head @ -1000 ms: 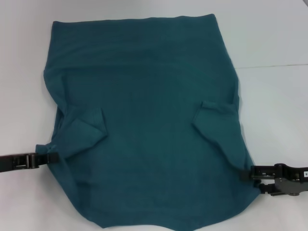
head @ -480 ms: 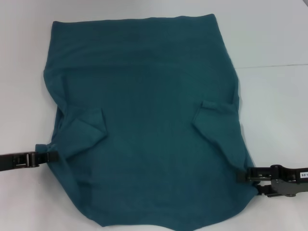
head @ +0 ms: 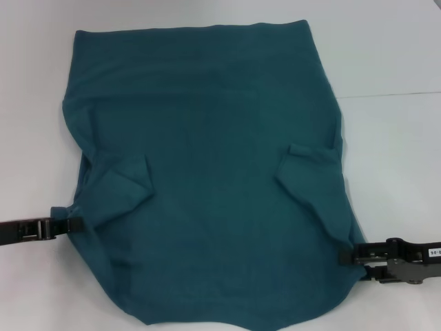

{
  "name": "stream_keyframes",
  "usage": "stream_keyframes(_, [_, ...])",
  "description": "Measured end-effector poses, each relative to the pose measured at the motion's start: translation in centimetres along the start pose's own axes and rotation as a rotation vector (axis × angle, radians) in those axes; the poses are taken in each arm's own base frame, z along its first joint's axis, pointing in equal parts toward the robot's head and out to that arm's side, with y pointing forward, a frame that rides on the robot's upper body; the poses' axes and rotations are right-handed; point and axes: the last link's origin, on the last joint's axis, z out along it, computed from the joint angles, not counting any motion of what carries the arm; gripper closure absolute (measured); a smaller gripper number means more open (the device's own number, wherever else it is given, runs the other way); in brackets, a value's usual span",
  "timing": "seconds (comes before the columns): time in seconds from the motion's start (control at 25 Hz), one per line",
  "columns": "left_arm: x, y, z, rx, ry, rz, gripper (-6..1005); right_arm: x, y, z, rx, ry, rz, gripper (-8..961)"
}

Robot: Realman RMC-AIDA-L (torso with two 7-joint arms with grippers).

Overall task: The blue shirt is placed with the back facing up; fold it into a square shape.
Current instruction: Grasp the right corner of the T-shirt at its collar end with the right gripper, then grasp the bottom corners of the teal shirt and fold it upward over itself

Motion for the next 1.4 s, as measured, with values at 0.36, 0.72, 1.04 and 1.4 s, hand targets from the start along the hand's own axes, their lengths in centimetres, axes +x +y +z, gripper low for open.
stream_keyframes(0.36, [0.1,0.0,0.0,-0.001,0.0,0.001,914,0.1,-0.4,-0.3,0.007,-0.021,0.017,442])
stream_keyframes(0.72, [-0.1,0.0,0.0,0.0,0.001,-0.002,915,0.4,-0.9,-0.5,0.012,-0.037,0.03,649])
stream_keyframes(1.04, [-0.3,-0.2,-0.2,0.003,0.0,-0.009,915,0.6,-1.6,-1.4,0.006,-0.08,0.029,877])
stream_keyframes(1.4, [-1.6,-0.2,-1.0,-0.026,-0.008,-0.049,915,0.8,-1.8,-2.6,-0.029,-0.137,-0.047,877])
